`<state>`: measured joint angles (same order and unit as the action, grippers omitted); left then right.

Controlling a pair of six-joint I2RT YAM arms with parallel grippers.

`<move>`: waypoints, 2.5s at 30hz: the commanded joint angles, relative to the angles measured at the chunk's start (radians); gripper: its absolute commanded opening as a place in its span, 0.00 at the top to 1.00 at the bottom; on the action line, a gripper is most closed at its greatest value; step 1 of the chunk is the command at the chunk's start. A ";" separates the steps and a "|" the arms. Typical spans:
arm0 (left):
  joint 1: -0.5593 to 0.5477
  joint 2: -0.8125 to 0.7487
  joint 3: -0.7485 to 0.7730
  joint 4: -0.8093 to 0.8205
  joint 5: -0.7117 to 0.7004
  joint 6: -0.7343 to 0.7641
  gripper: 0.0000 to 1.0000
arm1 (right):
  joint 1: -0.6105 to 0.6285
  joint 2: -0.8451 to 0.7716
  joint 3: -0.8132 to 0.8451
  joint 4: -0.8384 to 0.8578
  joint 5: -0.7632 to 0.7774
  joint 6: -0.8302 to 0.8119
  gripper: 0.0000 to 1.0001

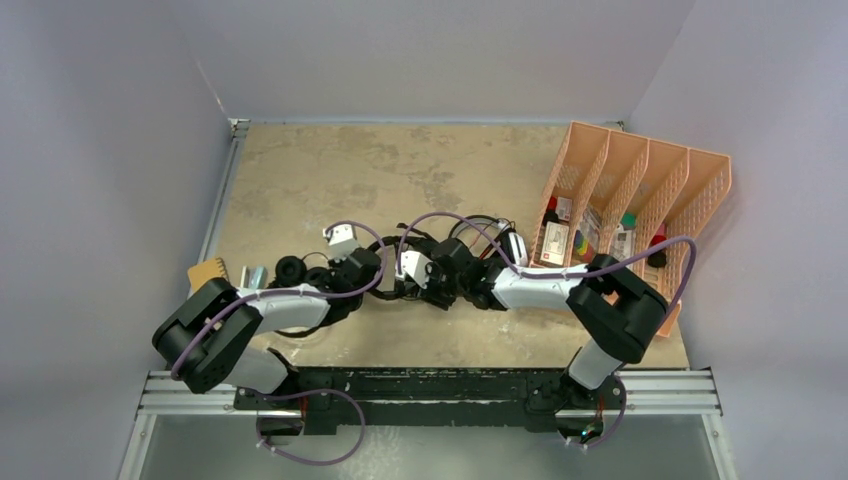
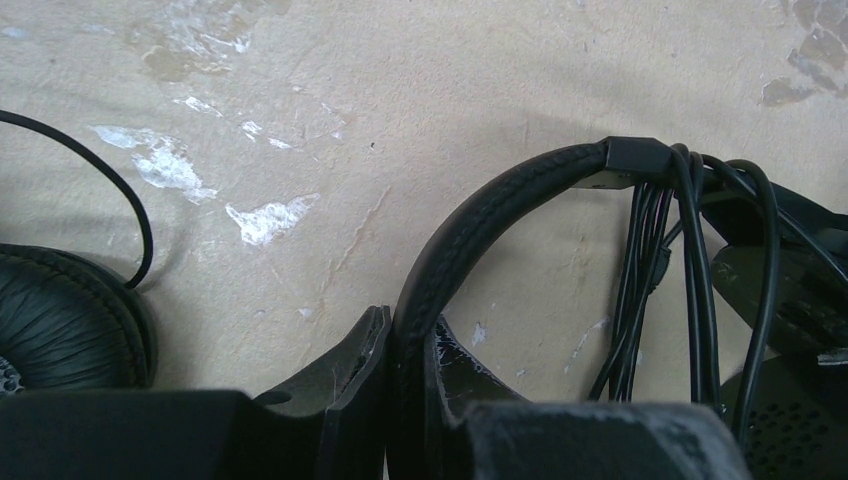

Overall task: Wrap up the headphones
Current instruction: Wrap the headphones cable around the headphones, then place the headphones at the center of the board.

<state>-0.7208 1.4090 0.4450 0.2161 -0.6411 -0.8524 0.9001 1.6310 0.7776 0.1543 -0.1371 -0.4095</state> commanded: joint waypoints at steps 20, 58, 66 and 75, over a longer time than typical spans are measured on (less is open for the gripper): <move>0.144 -0.189 0.131 -0.008 0.158 0.025 1.00 | 0.017 -0.173 -0.024 0.099 -0.234 0.240 1.00; 0.328 -0.449 0.449 -0.285 0.650 0.227 1.00 | -0.454 -0.273 0.166 -0.028 -0.154 0.366 1.00; 0.328 -0.411 0.523 -0.232 0.578 0.155 1.00 | -0.450 -0.166 0.160 0.090 -0.349 0.533 1.00; 0.328 -0.279 0.559 -0.051 0.277 0.098 1.00 | -0.300 -0.127 0.059 0.556 -0.502 0.979 1.00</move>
<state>-0.3996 1.1046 0.9390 -0.0284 -0.1703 -0.6922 0.5274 1.4883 0.8524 0.4068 -0.5438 0.3195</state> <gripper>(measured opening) 0.132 0.016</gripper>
